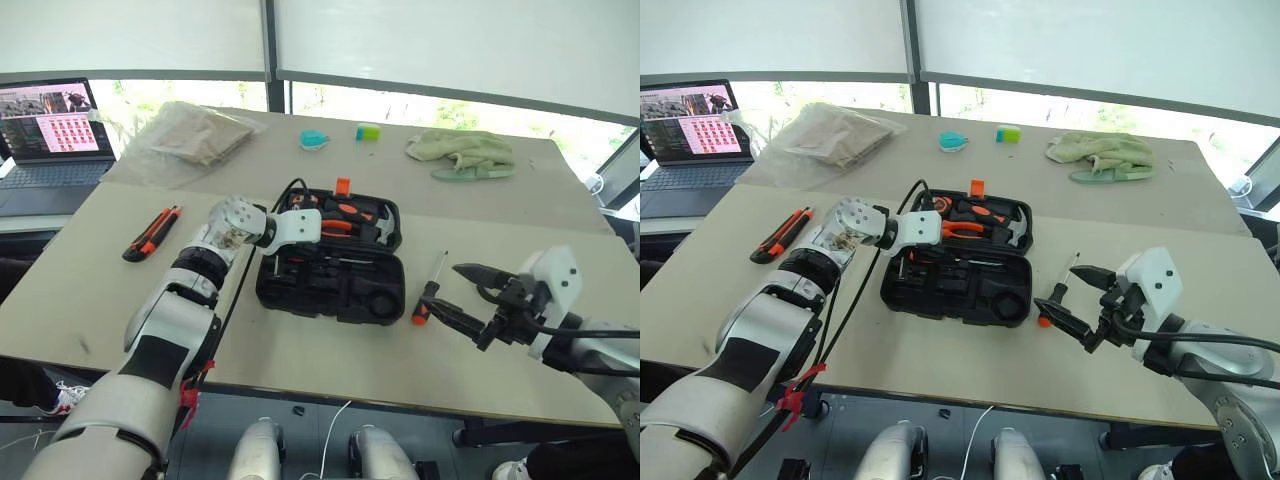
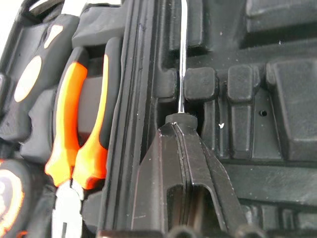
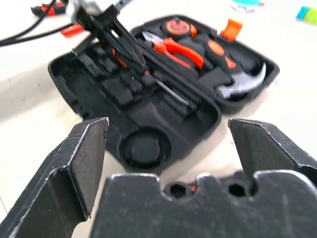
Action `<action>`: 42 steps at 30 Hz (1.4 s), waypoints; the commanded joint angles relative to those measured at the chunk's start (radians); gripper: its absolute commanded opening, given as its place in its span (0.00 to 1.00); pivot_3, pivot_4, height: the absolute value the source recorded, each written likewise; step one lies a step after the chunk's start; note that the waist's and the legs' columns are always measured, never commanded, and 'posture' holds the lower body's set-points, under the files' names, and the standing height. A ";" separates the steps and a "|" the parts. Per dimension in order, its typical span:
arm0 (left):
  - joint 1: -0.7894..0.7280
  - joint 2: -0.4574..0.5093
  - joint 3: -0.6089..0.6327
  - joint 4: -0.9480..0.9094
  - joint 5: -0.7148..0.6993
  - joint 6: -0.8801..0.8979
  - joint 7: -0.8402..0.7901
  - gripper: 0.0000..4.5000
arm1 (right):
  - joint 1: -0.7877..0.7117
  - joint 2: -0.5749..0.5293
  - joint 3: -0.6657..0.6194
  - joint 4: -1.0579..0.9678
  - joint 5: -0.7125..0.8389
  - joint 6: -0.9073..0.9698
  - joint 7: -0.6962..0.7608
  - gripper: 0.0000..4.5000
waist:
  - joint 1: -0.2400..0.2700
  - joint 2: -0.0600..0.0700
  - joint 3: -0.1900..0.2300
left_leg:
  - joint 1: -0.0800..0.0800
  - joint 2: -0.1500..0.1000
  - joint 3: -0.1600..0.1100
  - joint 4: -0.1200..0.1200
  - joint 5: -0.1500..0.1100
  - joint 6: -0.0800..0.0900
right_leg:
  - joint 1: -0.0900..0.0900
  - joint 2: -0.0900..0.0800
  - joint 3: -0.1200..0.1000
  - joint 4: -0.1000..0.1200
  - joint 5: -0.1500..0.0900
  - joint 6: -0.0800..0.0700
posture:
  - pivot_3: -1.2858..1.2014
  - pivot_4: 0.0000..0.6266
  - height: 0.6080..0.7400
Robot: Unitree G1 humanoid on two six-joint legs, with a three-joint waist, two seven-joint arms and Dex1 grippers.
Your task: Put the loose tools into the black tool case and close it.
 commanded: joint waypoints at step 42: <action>0.228 0.393 0.035 -1.029 -0.570 0.719 -0.192 1.00 | -0.250 0.274 0.384 0.331 -0.375 0.110 -0.393 1.00 | -0.019 0.009 0.001 | 0.005 -0.001 -0.003 -0.003 0.001 0.000 | 0.003 0.000 0.000 0.001 -0.005 -0.003 | 0.52 0.24 1.00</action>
